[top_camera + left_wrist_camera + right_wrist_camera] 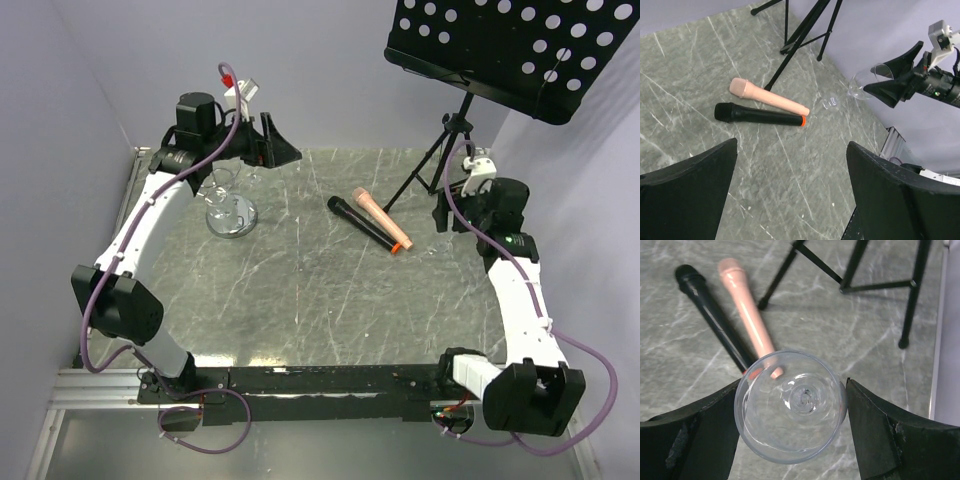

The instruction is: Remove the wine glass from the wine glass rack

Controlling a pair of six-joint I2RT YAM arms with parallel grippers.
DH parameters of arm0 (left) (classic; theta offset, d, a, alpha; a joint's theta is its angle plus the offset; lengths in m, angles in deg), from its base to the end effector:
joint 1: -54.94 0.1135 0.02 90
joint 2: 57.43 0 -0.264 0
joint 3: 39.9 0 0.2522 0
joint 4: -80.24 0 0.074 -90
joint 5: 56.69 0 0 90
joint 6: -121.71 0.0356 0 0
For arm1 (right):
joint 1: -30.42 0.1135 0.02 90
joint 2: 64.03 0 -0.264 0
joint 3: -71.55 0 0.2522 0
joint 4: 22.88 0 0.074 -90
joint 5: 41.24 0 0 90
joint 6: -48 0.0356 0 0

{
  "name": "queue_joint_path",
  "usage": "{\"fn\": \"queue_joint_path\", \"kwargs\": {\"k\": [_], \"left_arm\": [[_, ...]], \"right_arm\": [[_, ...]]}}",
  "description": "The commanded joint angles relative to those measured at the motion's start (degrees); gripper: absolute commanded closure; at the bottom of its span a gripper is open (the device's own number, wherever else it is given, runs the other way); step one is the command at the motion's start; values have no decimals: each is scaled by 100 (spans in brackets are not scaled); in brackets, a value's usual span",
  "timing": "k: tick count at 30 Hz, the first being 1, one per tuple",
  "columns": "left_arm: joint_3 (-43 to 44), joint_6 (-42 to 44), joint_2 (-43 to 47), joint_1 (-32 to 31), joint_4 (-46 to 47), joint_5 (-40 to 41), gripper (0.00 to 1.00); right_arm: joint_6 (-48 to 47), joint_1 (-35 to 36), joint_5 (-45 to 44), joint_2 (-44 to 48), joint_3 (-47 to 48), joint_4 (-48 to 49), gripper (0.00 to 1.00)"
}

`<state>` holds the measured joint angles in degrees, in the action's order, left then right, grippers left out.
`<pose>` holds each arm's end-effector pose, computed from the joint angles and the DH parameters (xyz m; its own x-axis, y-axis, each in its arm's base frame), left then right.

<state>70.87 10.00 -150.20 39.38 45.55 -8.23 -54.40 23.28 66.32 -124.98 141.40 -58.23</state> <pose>0.3492 -0.1217 0.4262 -0.5577 -0.1321 -0.8195 0.6527 0.5401 -0.5313 0.2371 -0.0189 0.3352 -0.3995 -0.1563 -0.9033 -0.2409 0.9686 -0.0610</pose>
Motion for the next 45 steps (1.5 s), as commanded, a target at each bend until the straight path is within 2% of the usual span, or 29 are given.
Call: {"fn": "queue_joint_path", "kwargs": {"k": [1,9,15,19,25,27,28,33,37,41,43,45], "left_arm": [[-77,150,286,-9,54,58,6],[-60,308,339,-9,1,163,6],[37,466,374,8,-52,225,5],[168,598,383,52,-104,173,3],[362,853,479,61,-271,14,1],[432,1133,567,61,-446,119,0],[450,1300,628,61,-560,207,0],[424,2336,1278,61,-1176,742,0],[223,3066,1779,114,-1869,1445,0],[-786,3866,2604,289,-2319,1930,0],[-1340,3991,3035,674,-2337,1756,0],[-1719,4052,3334,1402,-2424,1055,0]], "right_arm": [[80,-419,361,-101,-107,515,47],[36,-956,748,-347,-433,980,46],[-96,-1088,784,-409,-652,1130,45],[18,-1167,740,-470,-810,1104,37],[229,-1255,687,-497,-741,840,19],[265,-1290,678,-401,-662,752,4],[256,-1308,678,-322,-600,683,0],[247,-1317,801,144,-188,313,0],[396,-1308,1055,522,-20,155,0],[563,-1290,1600,725,24,172,0],[625,-1220,1767,725,33,259,0],[503,-993,1664,646,138,286,0]]}}
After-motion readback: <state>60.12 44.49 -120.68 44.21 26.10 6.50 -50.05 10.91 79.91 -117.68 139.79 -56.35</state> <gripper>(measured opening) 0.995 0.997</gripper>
